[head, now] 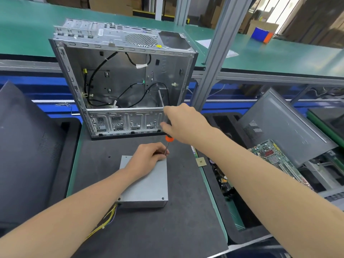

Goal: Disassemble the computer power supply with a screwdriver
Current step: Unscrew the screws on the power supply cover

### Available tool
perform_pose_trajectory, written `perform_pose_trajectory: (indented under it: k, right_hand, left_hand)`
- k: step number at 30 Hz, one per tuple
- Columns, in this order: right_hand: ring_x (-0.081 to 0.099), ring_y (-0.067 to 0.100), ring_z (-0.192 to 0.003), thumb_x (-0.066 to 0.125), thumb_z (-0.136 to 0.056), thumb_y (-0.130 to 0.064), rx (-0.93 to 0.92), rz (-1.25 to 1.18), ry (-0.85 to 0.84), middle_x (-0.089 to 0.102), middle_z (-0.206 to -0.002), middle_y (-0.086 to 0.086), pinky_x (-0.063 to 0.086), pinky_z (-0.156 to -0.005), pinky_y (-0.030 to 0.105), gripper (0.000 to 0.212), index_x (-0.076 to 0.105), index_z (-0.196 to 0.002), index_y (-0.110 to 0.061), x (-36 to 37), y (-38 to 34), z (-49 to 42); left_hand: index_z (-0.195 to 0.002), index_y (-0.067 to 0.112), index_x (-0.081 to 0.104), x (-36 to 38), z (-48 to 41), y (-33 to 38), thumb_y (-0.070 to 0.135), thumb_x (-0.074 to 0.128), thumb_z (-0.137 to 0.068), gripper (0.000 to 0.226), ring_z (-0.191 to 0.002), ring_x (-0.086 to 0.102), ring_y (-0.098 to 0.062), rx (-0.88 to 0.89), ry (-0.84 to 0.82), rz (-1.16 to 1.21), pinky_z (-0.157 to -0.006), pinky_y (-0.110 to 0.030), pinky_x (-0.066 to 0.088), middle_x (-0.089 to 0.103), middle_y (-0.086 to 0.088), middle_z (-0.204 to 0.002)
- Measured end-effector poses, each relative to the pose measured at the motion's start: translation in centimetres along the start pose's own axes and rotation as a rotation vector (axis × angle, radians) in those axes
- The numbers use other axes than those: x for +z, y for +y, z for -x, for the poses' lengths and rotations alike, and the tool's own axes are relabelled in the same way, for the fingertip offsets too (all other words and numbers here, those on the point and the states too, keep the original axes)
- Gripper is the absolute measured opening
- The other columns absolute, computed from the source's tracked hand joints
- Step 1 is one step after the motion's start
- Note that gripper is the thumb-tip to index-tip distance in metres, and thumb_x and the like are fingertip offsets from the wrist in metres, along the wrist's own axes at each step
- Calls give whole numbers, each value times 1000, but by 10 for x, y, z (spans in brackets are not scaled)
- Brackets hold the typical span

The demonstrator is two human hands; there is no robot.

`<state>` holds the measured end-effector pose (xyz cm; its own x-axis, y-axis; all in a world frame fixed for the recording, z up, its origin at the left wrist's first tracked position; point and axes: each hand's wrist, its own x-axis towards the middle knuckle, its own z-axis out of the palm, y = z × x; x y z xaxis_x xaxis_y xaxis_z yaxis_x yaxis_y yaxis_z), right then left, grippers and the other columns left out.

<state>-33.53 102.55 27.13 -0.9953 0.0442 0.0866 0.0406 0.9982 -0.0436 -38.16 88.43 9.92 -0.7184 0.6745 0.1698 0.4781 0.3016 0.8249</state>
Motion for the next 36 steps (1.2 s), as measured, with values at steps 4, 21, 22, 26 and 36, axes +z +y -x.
perform_pose_trajectory:
  k: [4,21,22,26,36]
  right_hand:
    - [59,21,-78,64,-98,-28,-215,-163,-127,61,-79,-5,47,-66,35,16,56,-93,-16,-14,13,1]
    - [48,27,-66,46,-97,-65,47,175,-2,34,-68,-2,29,-53,32,50,40,-81,-18,-10,-10,4]
    - [50,29,-69,51,-99,-56,104,164,11,30,-69,-1,32,-55,34,45,38,-81,-17,-3,-17,4]
    - [54,31,-74,62,-97,-26,109,68,28,34,-72,0,38,-60,36,26,42,-86,-14,6,-13,0]
    - [55,8,-87,73,-92,-18,-617,-129,-277,63,-95,-6,37,-77,9,8,70,-99,-16,-29,29,-11]
  left_hand:
    - [-103,22,74,-3,0,2,9,65,-101,16,-87,76,-12,-34,26,165,-91,-31,57,79,6,-88]
    - [-97,13,70,-26,-19,49,33,57,-100,24,-89,77,-15,7,-154,289,-86,-33,60,79,2,-91]
    - [-97,20,67,-24,-18,49,42,52,-98,26,-88,76,-9,4,-180,262,-83,-26,57,79,9,-91]
    - [-110,29,53,-15,-17,40,57,35,-103,34,-95,75,-10,-13,-242,233,-93,-40,58,78,14,-98]
    - [-115,18,59,-26,-22,38,42,38,-112,32,-104,73,-11,21,-315,243,-92,-29,59,77,9,-106]
